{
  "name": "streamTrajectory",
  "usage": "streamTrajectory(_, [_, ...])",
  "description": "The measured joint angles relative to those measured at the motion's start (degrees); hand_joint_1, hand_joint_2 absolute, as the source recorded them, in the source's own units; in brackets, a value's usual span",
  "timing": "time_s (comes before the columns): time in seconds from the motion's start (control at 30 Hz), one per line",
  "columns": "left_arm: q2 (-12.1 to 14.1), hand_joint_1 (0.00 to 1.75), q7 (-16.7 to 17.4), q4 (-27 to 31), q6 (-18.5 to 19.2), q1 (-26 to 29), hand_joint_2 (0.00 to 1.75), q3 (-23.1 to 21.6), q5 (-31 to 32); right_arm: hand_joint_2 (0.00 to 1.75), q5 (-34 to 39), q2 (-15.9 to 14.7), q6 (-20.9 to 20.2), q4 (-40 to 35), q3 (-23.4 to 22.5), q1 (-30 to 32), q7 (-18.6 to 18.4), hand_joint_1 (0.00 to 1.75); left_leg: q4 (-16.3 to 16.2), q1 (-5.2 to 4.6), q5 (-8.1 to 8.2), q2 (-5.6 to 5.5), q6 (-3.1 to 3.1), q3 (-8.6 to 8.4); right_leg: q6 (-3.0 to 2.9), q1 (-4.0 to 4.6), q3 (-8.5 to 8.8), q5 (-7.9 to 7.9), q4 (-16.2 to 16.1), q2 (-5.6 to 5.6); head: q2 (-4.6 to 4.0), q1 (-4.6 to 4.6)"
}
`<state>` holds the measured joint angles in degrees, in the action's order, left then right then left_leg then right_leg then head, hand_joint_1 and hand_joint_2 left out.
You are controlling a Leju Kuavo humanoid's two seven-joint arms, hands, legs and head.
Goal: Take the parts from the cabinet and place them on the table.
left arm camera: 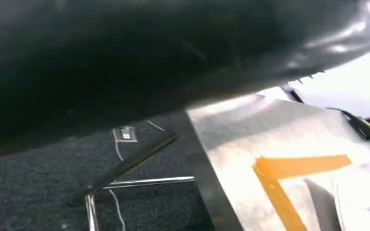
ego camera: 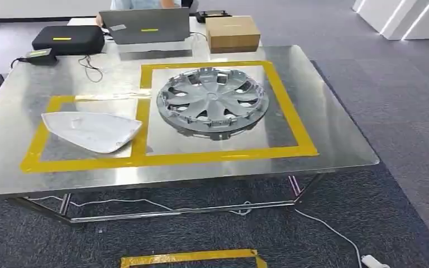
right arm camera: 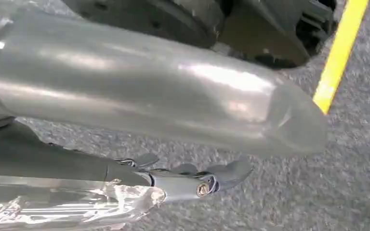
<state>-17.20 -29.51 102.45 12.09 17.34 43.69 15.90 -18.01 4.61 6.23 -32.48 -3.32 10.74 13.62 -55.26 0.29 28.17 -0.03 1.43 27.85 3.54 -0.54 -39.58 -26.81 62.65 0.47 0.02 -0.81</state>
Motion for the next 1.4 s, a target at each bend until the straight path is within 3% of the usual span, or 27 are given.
streamTrajectory(0.07, [-0.88,0.0,0.73,-1.03,-0.13,-0.11,0.0,2.2,-1.69,0.0,0.09,0.15,-0.44,0.0,-1.03,-0.11,-0.13,0.0,-0.06,-0.13,-1.2,0.16,0.03,1.45,0.38,-0.02,-1.64,-5.92,8.76,-0.04,0.0,0.04])
streamTrajectory(0.1, [-1.29,0.0,0.86,-1.86,-0.09,-0.29,0.0,3.41,-2.26,0.0,0.04,0.24,-1.09,-0.04,-1.64,0.0,-0.48,0.0,-0.09,-0.18,-1.82,0.28,0.02,2.25,0.5,0.0,-1.85,-6.88,12.11,-0.03,-0.02,-0.02])
streamTrajectory(0.13, [-1.51,0.0,0.85,-2.67,-0.02,-0.5,0.0,4.45,-2.5,0.0,-0.04,0.24,-1.66,-0.26,-2.15,0.3,-0.9,0.0,-0.13,-0.23,-2.4,0.28,-0.04,2.92,0.52,0.0,-1.03,-6.08,13.04,-0.04,0.0,0.04])
streamTrajectory(0.2, [-1.97,0.0,0.88,-4.46,0.44,-0.97,0.0,6.83,-3.26,0.0,-0.61,0.55,-2.76,-1.34,-3.22,1.13,-2.01,0.0,-0.17,-0.24,-3.54,0.26,-0.31,4.23,0.22,0.02,4.19,-2.0,7.99,-0.03,0.0,0.0])
streamTrajectory(0.23, [-2.19,0.0,0.99,-5.4,0.61,-1.17,0.0,8.05,-3.9,0.0,-1.07,0.77,-3.41,-2.19,-3.79,1.51,-2.74,0.0,-0.17,-0.24,-4.05,0.25,-0.54,4.72,-0.04,0.03,8.38,-0.93,2.61,-0.03,-0.02,-0.04])
streamTrajectory(0.3, [-2.43,0.0,1.66,-7.49,0.29,-1.56,0.0,9.97,-4.72,0.0,-1.94,1.44,-4.96,-4.41,-5.05,2.17,-3.87,0.0,-0.45,-0.53,-4.78,0.22,-1.19,5.14,-0.34,0.25,15.67,-3.54,-7.55,0.03,0.0,0.02])
streamTrajectory(0.4, [-2.49,0.0,3.02,-10.71,-0.92,-2.06,0.0,11.44,-6.82,0.0,-3.78,2.66,-6.64,-6.97,-7.13,3.55,-5.48,0.0,-0.28,-0.29,-6.0,0.26,-2.22,5.25,-1.42,0.65,14.18,-3.32,-7.32,-0.01,0.0,0.07])
streamTrajectory(0.43, [-2.49,0.0,3.06,-11.71,-1.31,-1.97,0.0,11.91,-7.37,0.0,-4.24,3.19,-6.95,-7.67,-7.74,4.17,-5.73,0.0,-0.44,-0.2,-6.26,0.2,-2.55,5.5,-2.21,0.3,13.64,-2.52,-7.61,-0.22,-0.02,0.07])
streamTrajectory(0.47, [-2.49,0.0,3.19,-12.55,-1.77,-1.83,0.0,12.23,-7.79,0.0,-4.81,3.32,-7.22,-8.24,-8.31,4.34,-5.86,0.0,-1.59,-0.12,-3.73,0.15,-2.91,6.09,-2.81,0.24,12.97,-1.94,-7.58,-0.54,-0.02,0.18])
streamTrajectory(0.53, [-2.49,0.0,4.27,-14.43,-2.8,-1.97,0.0,12.51,-9.08,0.0,-5.68,3.87,-7.63,-9.44,-9.73,4.96,-6.1,0.0,-8.63,-0.02,3.96,0.13,-3.49,8.11,-3.3,0.22,11.29,-0.59,-7.55,-0.63,-0.02,0.7])
streamTrajectory(0.6, [-2.49,0.0,5.99,-16.46,-2.8,-2.16,0.0,12.64,-12.5,0.0,-6.47,4.43,-8.35,-10.23,-10.91,5.28,-6.36,0.0,-16.29,0.14,7.9,0.13,-3.81,9.55,-3.27,0.25,9.5,0.71,-7.46,-0.75,-0.02,0.68])
streamTrajectory(0.67, [-2.49,0.0,7.02,-17.97,-2.8,-2.2,0.0,12.81,-15.75,0.0,-7.21,4.83,-8.83,-10.8,-12.03,5.57,-6.47,0.0,-17.13,0.29,5.12,0.14,-3.96,7.84,-3.0,0.2,8.13,2.15,-7.28,-0.8,-0.02,0.7])
streamTrajectory(0.73, [-2.49,0.0,7.13,-19.04,-2.8,-2.3,0.0,12.77,-16.77,0.0,-7.54,5.31,-9.18,-11.25,-12.92,5.79,-6.49,0.0,-9.96,0.55,0.73,0.14,-4.14,2.43,-2.31,-0.07,6.36,3.24,-6.76,-0.72,-0.02,0.68])
streamTrajectory(0.8, [-2.52,0.0,7.13,-19.8,-2.8,-2.5,0.0,12.75,-17.05,0.0,-7.67,5.48,-9.2,-11.85,-13.58,5.94,-6.49,0.0,0.21,0.8,1.51,-0.14,-4.44,-4.16,-1.55,0.21,5.05,3.81,-5.57,-0.67,-0.02,0.9])
streamTrajectory(0.83, [-2.54,0.0,7.13,-20.09,-2.78,-2.53,0.0,12.73,-17.1,0.0,-7.67,5.59,-9.2,-11.98,-13.73,5.88,-6.49,0.0,1.26,0.65,2.55,-0.37,-3.26,-4.43,-1.12,0.35,4.73,4.3,-5.38,-0.69,-0.02,0.76])
streamTrajectory(0.9, [-2.52,0.0,7.13,-20.57,-2.78,-2.54,0.0,12.75,-17.16,0.0,-7.69,5.7,-9.2,-12.15,-14.21,6.02,-6.49,0.0,0.64,0.35,2.2,-0.33,-2.54,-3.58,-0.61,0.18,4.63,5.45,-5.72,-0.72,-0.02,0.74])
streamTrajectory(0.93, [-2.56,0.0,7.13,-20.74,-2.78,-2.53,0.0,12.75,-17.19,0.0,-7.69,5.7,-9.22,-12.24,-14.45,6.24,-6.49,0.0,0.71,0.39,1.65,-0.21,-1.75,-3.13,-0.24,0.0,4.56,5.91,-5.78,-0.68,-0.02,0.79])
streamTrajectory(0.97, [-2.58,0.0,7.13,-20.9,-2.8,-2.67,0.0,12.79,-17.19,0.0,-7.69,5.7,-9.2,-12.24,-14.58,6.38,-6.51,0.0,0.75,0.44,1.06,0.14,-1.05,-2.61,0.0,-0.21,4.24,4.44,-5.11,-0.65,-0.02,0.77])
streamTrajectory(1.07, [-2.6,0.0,7.13,-21.35,-2.8,-2.67,0.0,12.77,-17.21,0.0,-7.8,5.9,-9.25,-12.33,-14.65,6.42,-6.56,0.0,0.7,0.17,-0.94,0.27,-0.18,-0.28,0.38,-0.1,1.04,-5.93,5.6,-0.6,-0.02,0.26])
streamTrajectory(1.1, [-2.6,0.0,7.13,-21.53,-2.8,-2.68,0.0,12.77,-17.21,0.0,-7.8,5.94,-9.25,-12.35,-14.67,6.38,-6.56,0.0,0.66,-0.04,-1.68,0.35,-0.11,0.75,0.42,-0.09,0.27,-7.83,9.97,-0.6,-0.02,0.31])
streamTrajectory(1.13, [-2.6,0.0,7.13,-21.62,-2.8,-2.68,0.0,12.77,-17.19,0.0,-7.8,5.94,-9.23,-12.35,-14.69,6.41,-6.58,0.0,0.6,-0.22,-2.44,0.37,-0.06,1.77,0.31,-0.06,0.37,-7.74,12.5,-0.59,-0.02,0.24])
streamTrajectory(1.17, [-2.6,0.0,7.13,-21.75,-2.8,-2.69,0.0,12.75,-17.19,0.0,-7.8,5.94,-9.23,-12.37,-14.78,6.43,-6.58,0.0,0.56,-0.37,-3.19,0.38,-0.09,2.67,0.12,0.03,1.67,-5.99,12.48,-0.59,-0.02,0.26])
streamTrajectory(1.23, [-2.6,0.0,7.13,-21.94,-2.8,-2.68,0.0,12.77,-17.21,0.0,-7.8,5.94,-9.22,-12.41,-14.98,6.34,-6.56,0.0,0.41,-0.64,-4.51,0.37,-0.25,4.35,-0.73,0.34,7.25,-1.73,6.35,-0.59,-0.02,0.26])
streamTrajectory(1.27, [-2.6,0.0,7.17,-22.03,-2.8,-2.69,0.0,12.77,-17.65,0.0,-7.87,5.94,-9.27,-12.5,-15.0,6.28,-6.56,0.0,0.35,-0.68,-5.18,0.33,-0.38,5.02,-1.31,0.58,11.5,-1.34,0.67,-0.54,-0.02,0.26])
streamTrajectory(1.3, [-2.6,0.0,7.7,-22.06,-2.86,-2.72,0.0,12.68,-18.61,0.0,-8.22,5.94,-9.4,-12.92,-15.11,6.24,-6.58,0.0,0.19,-0.76,-5.68,0.31,-0.62,5.27,-1.85,0.89,15.8,-3.23,-5.01,-0.55,-0.02,0.29])
streamTrajectory(1.33, [-2.6,0.0,8.31,-22.06,-3.34,-2.57,0.0,12.62,-19.33,0.0,-8.59,6.05,-9.64,-13.22,-15.24,6.08,-6.51,0.0,0.08,-1.0,-6.1,0.32,-0.89,5.53,-1.8,0.94,18.18,-4.37,-9.34,-0.61,-0.02,0.19])
streamTrajectory(1.4, [-2.6,0.0,8.42,-22.17,-4.41,-2.52,0.0,12.27,-19.68,0.0,-9.39,6.34,-10.44,-13.36,-16.04,6.01,-6.47,0.0,0.27,-0.72,-7.35,0.54,-1.57,5.77,-2.04,1.28,16.95,-4.17,-9.0,-0.53,-0.02,0.09])
